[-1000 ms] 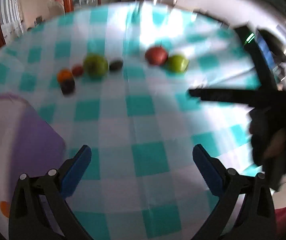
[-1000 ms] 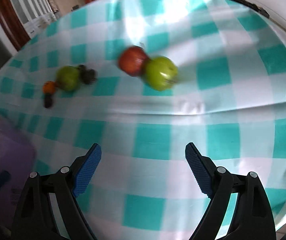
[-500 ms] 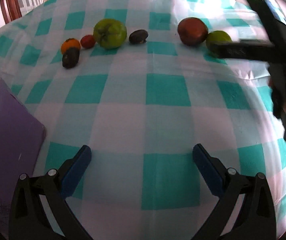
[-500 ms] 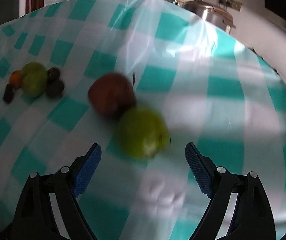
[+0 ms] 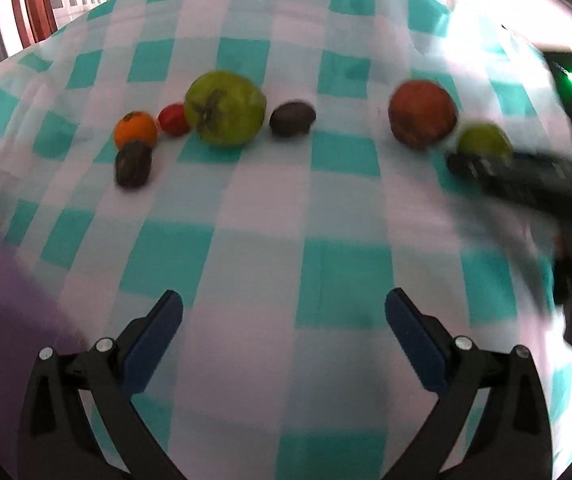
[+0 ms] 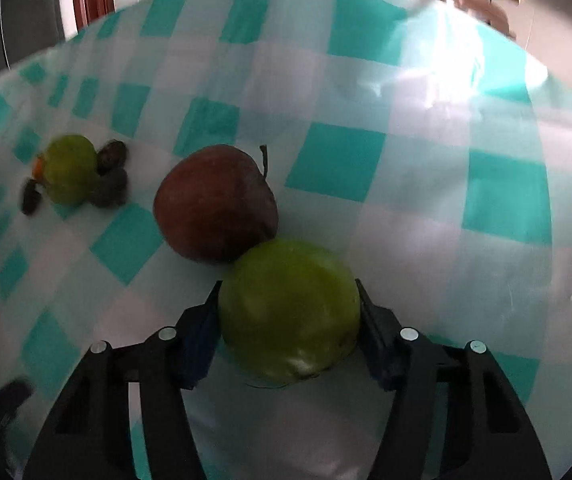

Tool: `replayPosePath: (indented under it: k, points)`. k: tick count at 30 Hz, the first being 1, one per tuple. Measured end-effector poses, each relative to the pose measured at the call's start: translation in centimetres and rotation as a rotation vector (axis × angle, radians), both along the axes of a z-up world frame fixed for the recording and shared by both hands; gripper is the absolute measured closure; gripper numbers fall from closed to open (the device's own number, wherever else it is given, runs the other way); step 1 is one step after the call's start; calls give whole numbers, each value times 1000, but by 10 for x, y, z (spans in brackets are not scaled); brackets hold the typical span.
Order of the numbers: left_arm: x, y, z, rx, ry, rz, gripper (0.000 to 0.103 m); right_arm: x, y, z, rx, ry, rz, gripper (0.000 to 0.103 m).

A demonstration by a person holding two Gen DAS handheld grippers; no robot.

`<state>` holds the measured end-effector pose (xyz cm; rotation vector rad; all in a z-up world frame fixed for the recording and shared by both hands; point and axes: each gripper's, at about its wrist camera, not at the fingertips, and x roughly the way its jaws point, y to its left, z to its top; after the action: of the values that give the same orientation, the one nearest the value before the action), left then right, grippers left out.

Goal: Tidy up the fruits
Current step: 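Grasp the green apple with the right tool while the left tool grasps the red apple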

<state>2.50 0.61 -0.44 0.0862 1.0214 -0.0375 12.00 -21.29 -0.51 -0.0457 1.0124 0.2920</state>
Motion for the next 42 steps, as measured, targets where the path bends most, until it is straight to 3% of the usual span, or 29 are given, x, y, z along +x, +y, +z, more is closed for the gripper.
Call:
replayPosePath:
  k: [7,15,21,26,28,32,36,40,42]
  points:
    - [62,-46,1,-79,-15,-78,2,-62,-19,32,58,-42,-62,43]
    - [106,-111,-8,-136,8,-308,1,-113,-31,29,45,16,-91,43]
    - [125,-134,-15,-49,4,-468,1,-129,-46,20,59,39,-165,43]
    - [149,-144,-29,-27,70,-563,1,-137,-48,12,69,53,-191,43]
    - [149,-147,-30,-10,52,-579,6,-139,-48,12,69,51,-197,43]
    - [143,-153,-26,-13,4,-621,33,-133,-48,9,57,36,-200,43]
    - [161,-157,-23,-34,9,-615,32,-131,-46,6,50,28,-221,43]
    - [175,-167,-25,7,-1,-685,31,-131,-42,6,37,20,-243,43]
    - [181,-173,-25,41,-16,-715,25,-130,-40,6,28,16,-245,43]
